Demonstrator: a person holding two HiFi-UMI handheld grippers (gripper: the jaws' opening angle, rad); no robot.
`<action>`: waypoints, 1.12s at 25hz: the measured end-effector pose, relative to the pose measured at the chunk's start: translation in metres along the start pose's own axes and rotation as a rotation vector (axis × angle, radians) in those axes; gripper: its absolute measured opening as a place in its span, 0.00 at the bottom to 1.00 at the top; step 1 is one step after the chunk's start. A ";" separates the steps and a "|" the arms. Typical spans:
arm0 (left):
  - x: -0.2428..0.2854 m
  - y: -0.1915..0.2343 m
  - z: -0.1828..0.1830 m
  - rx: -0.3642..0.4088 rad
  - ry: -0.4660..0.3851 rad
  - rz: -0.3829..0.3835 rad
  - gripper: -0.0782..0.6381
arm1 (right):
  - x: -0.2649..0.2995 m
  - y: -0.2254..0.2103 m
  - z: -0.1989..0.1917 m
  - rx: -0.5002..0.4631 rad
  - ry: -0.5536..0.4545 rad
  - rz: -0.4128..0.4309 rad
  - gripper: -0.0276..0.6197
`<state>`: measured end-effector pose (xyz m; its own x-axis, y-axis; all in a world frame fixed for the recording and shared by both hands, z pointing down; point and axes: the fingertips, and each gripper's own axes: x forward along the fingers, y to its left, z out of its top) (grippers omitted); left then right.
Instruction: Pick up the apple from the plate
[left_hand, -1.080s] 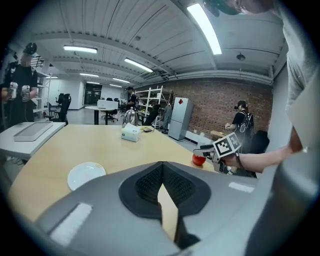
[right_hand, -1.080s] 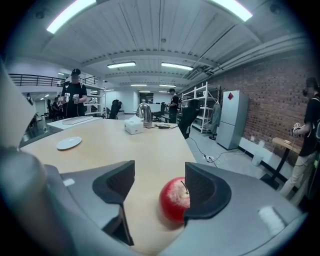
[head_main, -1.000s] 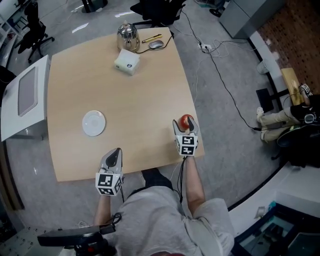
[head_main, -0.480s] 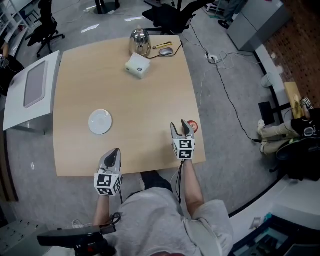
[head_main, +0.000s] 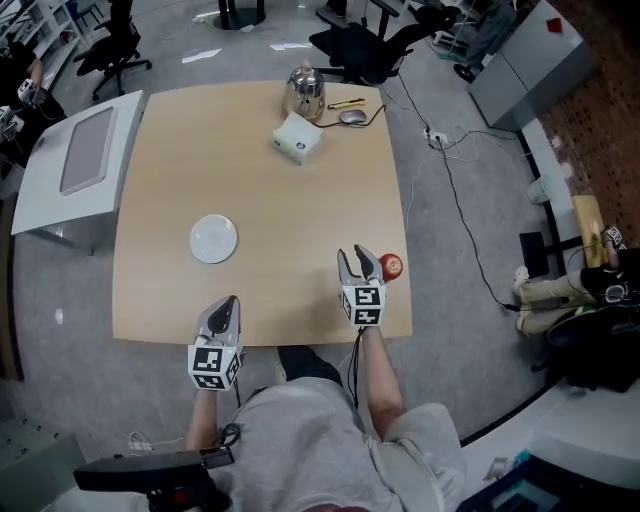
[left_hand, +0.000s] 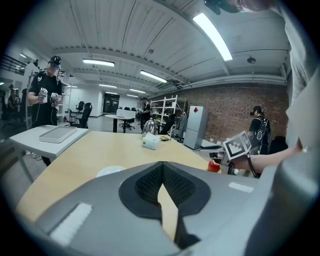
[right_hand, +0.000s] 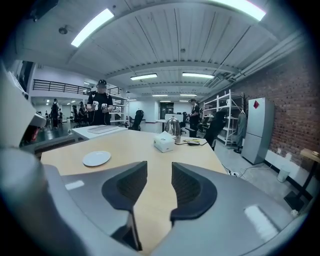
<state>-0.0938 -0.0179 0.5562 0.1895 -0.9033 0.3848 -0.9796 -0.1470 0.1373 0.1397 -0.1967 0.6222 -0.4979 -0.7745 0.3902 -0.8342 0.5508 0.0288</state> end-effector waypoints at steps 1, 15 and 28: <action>-0.003 0.003 0.001 -0.003 -0.004 0.008 0.14 | 0.001 0.004 0.002 0.000 -0.004 0.006 0.28; -0.038 0.038 0.002 -0.040 -0.055 0.120 0.14 | 0.018 0.065 0.040 -0.040 -0.072 0.115 0.16; -0.068 0.058 0.006 -0.063 -0.101 0.206 0.14 | 0.022 0.107 0.065 -0.086 -0.119 0.196 0.08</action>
<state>-0.1642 0.0328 0.5329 -0.0244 -0.9478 0.3180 -0.9901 0.0668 0.1231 0.0240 -0.1748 0.5740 -0.6765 -0.6788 0.2854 -0.6984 0.7144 0.0435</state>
